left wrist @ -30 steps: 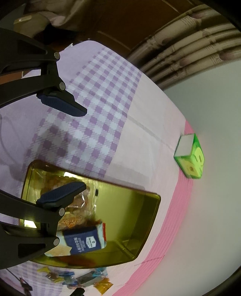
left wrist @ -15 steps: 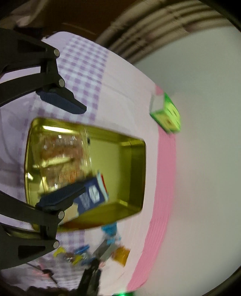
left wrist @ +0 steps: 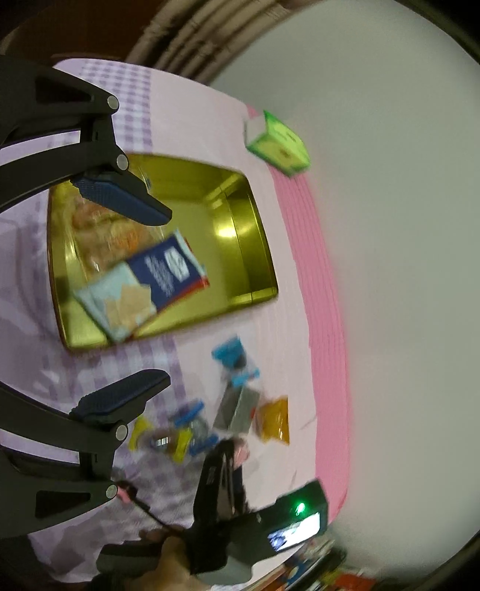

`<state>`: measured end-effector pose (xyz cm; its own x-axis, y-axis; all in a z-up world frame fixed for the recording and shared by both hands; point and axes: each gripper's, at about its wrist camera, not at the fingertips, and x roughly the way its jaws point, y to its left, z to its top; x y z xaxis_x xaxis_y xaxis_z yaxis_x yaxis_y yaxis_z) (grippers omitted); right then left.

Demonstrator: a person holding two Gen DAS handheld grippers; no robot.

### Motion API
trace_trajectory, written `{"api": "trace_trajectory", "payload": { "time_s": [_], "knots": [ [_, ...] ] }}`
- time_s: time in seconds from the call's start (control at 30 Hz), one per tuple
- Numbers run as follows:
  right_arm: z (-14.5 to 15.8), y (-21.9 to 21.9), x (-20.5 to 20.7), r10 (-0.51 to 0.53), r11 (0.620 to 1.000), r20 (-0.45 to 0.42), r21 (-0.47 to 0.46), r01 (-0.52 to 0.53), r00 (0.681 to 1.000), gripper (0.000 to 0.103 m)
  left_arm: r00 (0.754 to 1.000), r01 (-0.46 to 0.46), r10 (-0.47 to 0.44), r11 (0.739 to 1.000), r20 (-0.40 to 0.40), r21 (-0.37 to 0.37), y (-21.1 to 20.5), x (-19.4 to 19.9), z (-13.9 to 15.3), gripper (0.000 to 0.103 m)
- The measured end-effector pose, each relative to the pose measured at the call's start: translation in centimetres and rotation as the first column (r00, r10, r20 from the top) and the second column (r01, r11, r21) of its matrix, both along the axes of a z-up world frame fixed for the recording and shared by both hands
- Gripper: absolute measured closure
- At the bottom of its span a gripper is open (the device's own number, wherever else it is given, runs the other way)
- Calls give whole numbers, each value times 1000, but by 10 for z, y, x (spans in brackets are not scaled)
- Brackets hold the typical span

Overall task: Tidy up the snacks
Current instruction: 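Grasp the pink heart-patterned candy with the right gripper while the left reaches the yellow candy, then grasp the yellow-wrapped candy with the left gripper while the right holds the pink candy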

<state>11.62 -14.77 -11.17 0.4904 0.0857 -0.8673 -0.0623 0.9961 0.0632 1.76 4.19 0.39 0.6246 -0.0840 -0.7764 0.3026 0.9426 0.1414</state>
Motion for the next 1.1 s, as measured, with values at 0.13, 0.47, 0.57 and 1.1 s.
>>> {"api": "trace_trajectory", "payload": {
  "time_s": [0.13,0.47,0.57,1.1],
  "knots": [
    [0,-11,-6,-3,1000,11,-22,3,1000,75,997,63,-64,997,-31,-36,-22,-1,-4,23],
    [-1,-58,-30,-62,995,54,-76,66,997,75,974,138,-154,985,-164,-107,-73,3,-31,23],
    [-2,-68,-35,-77,993,59,-80,82,995,75,968,142,-162,983,-190,-115,-82,4,-40,23],
    [-5,-85,-47,-97,994,70,-36,100,993,76,948,125,-144,989,-283,-82,-107,21,-79,48]
  ]
}}
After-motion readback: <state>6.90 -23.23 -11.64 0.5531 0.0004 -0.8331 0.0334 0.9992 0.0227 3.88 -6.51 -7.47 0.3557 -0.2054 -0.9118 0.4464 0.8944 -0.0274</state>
